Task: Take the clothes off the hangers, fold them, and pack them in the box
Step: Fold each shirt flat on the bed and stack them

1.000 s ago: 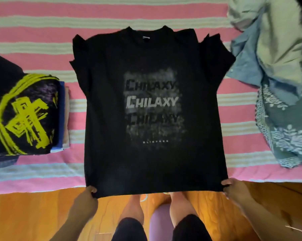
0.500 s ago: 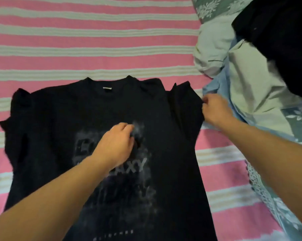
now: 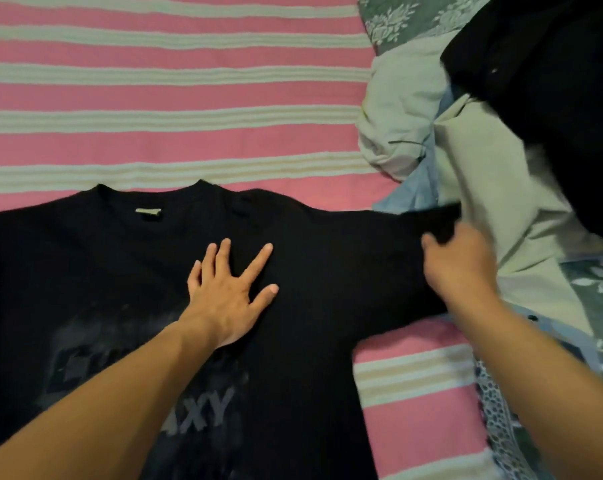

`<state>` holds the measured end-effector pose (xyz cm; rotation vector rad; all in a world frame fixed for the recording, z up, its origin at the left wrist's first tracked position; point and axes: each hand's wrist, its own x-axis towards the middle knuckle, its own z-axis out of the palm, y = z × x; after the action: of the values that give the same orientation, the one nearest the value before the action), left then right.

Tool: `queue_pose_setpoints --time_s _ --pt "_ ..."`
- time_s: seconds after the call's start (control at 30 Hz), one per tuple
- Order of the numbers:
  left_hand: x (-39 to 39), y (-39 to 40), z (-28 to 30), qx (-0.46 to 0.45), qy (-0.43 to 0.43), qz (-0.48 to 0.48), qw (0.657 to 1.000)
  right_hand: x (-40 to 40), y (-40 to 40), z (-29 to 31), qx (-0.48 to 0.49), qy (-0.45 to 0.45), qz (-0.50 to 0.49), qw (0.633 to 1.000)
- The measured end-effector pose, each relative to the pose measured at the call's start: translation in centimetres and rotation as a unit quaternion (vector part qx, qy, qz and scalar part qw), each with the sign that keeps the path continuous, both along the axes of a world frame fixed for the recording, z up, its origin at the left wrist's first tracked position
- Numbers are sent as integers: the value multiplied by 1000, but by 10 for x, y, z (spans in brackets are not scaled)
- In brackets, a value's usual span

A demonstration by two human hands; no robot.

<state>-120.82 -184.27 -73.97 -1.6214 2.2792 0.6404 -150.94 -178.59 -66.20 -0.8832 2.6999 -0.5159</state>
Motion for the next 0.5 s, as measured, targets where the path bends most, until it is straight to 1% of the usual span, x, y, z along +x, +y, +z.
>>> queue_pose_setpoints --time_s 0.03,0.1,0.17,0.2,0.23,0.27,0.33,0.37,0.4,0.43,0.47,0.5 --pt "-7 -4 6 14 -17 4 1000 -4 18 -8 16 -26 -8 999" --pt "-24 -16 13 32 -63 6 997 -7 39 -27 -8 -130 -21 991" --pt "-39 -32 16 59 -119 5 991 -6 48 -31 -66 -262 -26 962" --pt "-44 -39 17 76 -147 -1 986 -9 51 -33 -85 -306 -22 948" --pt "-48 -46 19 93 -170 -7 981 -11 55 -35 -88 -321 -18 943" --pt "-51 -52 21 104 -184 -12 977 -13 57 -33 -85 -315 -10 945" --pt "-56 -52 28 114 -182 5 977 -16 52 -18 -77 -241 20 967" --pt "-54 -45 28 105 -147 30 983 -13 45 -5 -81 -195 48 976" --pt "-51 -34 31 80 -80 59 992 -7 34 10 -90 -158 91 979" --pt "-45 -18 32 60 23 106 992 4 22 28 -94 -133 137 977" --pt "-37 -3 35 49 163 176 970 19 9 44 -86 -116 185 972" --pt "-29 9 41 63 318 278 904 35 -4 55 -64 -104 234 965"
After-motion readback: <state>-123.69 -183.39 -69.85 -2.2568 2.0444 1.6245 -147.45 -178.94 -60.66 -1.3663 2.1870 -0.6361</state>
